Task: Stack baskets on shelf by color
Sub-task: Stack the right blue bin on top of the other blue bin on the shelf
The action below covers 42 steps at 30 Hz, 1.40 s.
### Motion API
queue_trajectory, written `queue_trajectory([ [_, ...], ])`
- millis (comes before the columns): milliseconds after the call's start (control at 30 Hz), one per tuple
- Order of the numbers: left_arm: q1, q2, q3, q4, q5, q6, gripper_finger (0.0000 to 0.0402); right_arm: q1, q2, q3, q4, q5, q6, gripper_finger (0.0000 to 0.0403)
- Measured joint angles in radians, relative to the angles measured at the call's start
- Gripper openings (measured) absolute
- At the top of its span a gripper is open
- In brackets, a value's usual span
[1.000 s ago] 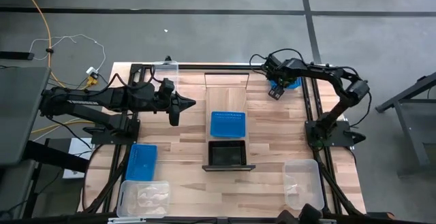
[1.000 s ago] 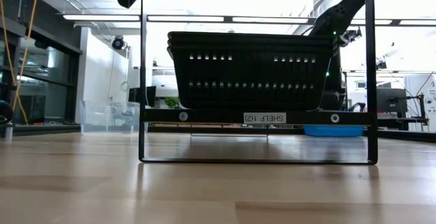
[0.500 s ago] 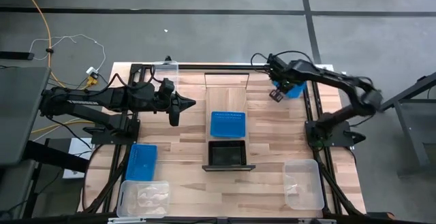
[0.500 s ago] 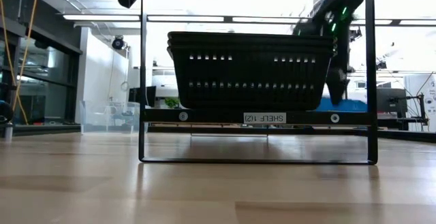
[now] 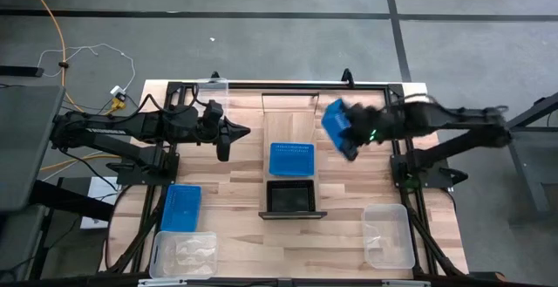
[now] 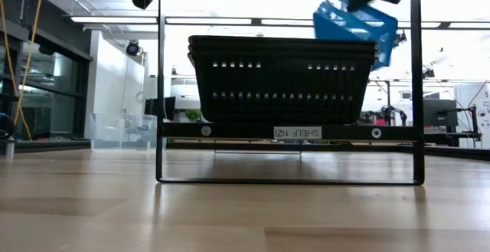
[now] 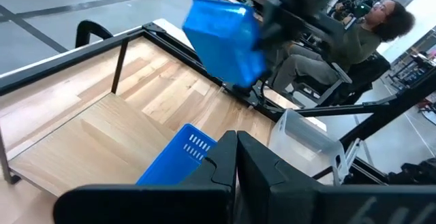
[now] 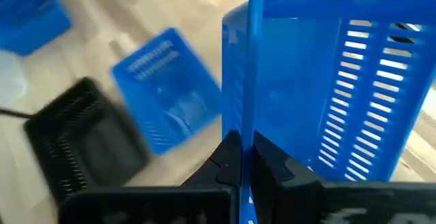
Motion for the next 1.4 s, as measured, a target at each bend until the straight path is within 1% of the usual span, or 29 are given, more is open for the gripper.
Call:
queue_trajectory([
  [67, 0.0, 0.0, 0.0, 0.0, -0.014, 0.013, 0.0, 0.064, 0.087, 0.058, 0.003, 0.022, 0.009, 0.0001],
  [167, 0.003, 0.0, 0.0, 0.0, -0.018, 0.034, 0.0, 0.109, 0.235, 0.157, 0.003, 0.015, -0.031, 0.0001],
  [367, 0.03, -0.032, -0.001, 0.0, 0.071, 0.049, 0.0, 0.127, 0.51, 0.398, -0.001, -0.02, -0.179, 0.0],
  [433, 0.034, -0.05, -0.001, 0.0, 0.072, 0.049, 0.0, 0.127, 0.588, 0.484, -0.018, -0.028, -0.224, 0.0],
  [567, 0.034, -0.083, -0.001, 0.0, 0.058, 0.049, 0.0, 0.126, 0.735, 0.644, -0.118, -0.027, -0.275, 0.0],
  [667, 0.034, -0.102, -0.001, -0.001, 0.044, 0.049, 0.0, 0.127, 0.821, 0.738, -0.222, -0.015, -0.28, 0.0],
  [767, 0.034, -0.114, -0.001, -0.001, 0.042, 0.049, 0.0, 0.133, 0.879, 0.792, -0.295, 0.004, -0.282, 0.0],
  [867, 0.034, -0.115, -0.001, -0.001, 0.042, 0.049, 0.0, 0.139, 0.911, 0.805, -0.316, -0.005, -0.292, 0.0],
  [1167, 0.034, -0.114, -0.001, -0.019, 0.041, 0.06, 0.0, 0.148, 0.927, 0.805, -0.321, 0.001, -0.299, 0.0],
  [1400, 0.034, -0.114, -0.001, -0.023, 0.039, 0.06, 0.0, 0.148, 0.927, 0.805, -0.351, -0.035, -0.306, 0.0],
])
